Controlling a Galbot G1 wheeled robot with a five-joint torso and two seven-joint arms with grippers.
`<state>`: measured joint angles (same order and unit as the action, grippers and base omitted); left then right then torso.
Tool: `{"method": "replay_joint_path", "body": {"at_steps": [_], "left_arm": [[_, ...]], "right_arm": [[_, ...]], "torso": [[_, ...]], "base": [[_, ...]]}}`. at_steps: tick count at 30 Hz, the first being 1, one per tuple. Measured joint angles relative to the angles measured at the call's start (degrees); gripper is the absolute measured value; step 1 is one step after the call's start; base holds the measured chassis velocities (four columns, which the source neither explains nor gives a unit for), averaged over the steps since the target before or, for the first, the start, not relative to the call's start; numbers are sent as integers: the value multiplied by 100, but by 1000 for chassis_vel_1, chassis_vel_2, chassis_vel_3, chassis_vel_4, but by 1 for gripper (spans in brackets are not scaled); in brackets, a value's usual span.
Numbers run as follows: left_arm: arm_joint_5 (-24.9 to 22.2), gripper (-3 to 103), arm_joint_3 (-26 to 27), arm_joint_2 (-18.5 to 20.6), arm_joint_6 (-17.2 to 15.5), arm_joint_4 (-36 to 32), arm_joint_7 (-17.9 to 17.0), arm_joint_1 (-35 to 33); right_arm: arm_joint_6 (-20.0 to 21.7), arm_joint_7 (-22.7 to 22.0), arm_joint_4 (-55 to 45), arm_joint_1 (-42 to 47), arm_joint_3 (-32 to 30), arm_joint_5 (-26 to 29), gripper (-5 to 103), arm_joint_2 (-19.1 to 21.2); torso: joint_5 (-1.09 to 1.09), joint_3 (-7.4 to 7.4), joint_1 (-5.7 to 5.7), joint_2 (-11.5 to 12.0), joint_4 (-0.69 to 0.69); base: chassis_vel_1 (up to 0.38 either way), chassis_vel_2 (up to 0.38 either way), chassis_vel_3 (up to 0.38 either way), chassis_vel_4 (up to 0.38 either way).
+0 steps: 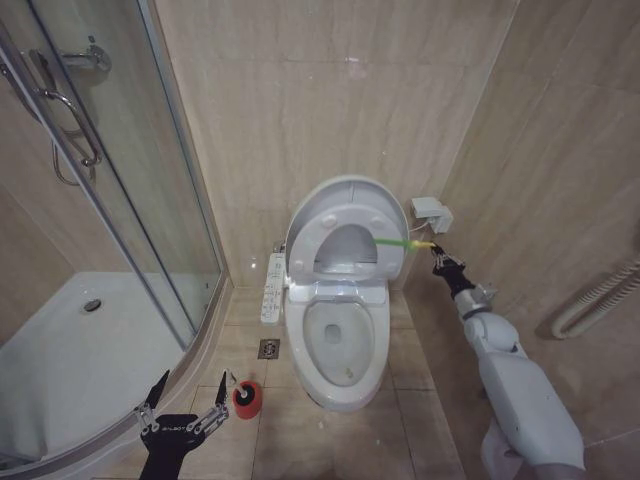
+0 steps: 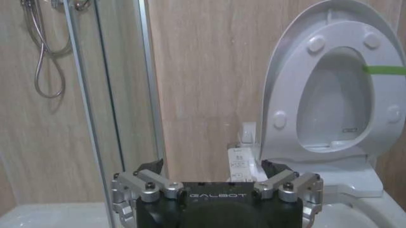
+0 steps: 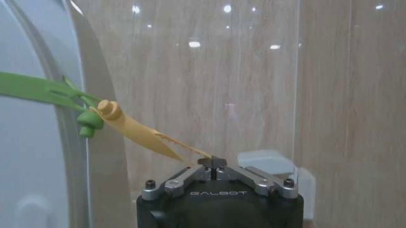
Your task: Open the toilet lid, clean the toilet bowl with a toilet brush, close the toilet lid, and flush.
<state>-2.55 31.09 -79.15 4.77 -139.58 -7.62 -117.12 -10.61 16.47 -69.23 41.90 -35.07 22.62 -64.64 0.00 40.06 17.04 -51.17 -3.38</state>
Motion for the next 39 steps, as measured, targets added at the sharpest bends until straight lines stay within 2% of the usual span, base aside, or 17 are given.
{"method": "replay_joint_path", "body": {"at_steps": [13,28,39], "left_arm": [[0,100,0,0,0,0,0,0],[0,100,0,0,0,0,0,0],[0,100,0,0,0,0,0,0]], "right_arm": [[-33,-2,424,-531,217,38,1,91],[13,-209,802,-1130,635,-144,1,-236],[30,-272,1000,-1539,874,-276,0,-513]], "torso": [[0,1,0,0,-4],[1,1,0,1,-8],[1,1,0,0,-2]], "base": [[0,0,0,0],[0,0,0,0],[0,0,0,0]]}}
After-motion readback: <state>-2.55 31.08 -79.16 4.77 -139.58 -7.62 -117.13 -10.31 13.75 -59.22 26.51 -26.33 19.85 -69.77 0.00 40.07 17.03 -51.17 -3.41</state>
